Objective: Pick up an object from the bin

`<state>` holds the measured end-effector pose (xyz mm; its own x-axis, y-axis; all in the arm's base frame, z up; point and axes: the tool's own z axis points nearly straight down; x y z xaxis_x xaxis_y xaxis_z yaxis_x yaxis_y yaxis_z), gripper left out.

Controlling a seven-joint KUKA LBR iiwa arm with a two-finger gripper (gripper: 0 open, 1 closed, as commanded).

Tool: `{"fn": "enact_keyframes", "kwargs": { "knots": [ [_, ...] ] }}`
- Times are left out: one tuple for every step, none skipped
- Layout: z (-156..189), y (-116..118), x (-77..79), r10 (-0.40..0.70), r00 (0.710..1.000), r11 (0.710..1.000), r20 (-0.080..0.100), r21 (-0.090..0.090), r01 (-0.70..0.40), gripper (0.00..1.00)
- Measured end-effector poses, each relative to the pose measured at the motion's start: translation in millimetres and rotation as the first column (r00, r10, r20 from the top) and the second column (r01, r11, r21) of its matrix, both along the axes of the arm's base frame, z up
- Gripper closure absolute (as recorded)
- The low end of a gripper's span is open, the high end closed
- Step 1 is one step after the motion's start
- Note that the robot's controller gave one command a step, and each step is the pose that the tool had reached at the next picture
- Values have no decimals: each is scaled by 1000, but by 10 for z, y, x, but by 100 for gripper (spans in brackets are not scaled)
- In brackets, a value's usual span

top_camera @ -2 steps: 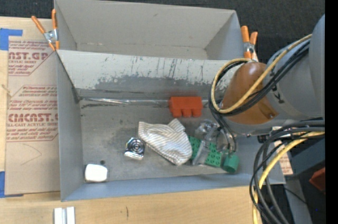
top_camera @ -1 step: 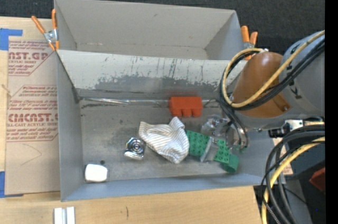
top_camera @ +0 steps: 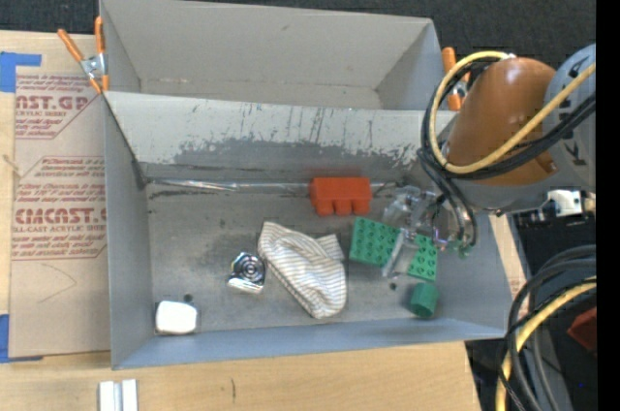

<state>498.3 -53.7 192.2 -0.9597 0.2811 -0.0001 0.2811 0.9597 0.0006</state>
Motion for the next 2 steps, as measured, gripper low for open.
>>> {"fn": "enact_keyframes", "kwargs": {
  "knots": [
    [537, 41, 22, -26, 1000, 1000, -1, 0, 26, 100],
    [686, 61, 29, -32, 999, 999, -1, 0, 32, 100]
  ]
}}
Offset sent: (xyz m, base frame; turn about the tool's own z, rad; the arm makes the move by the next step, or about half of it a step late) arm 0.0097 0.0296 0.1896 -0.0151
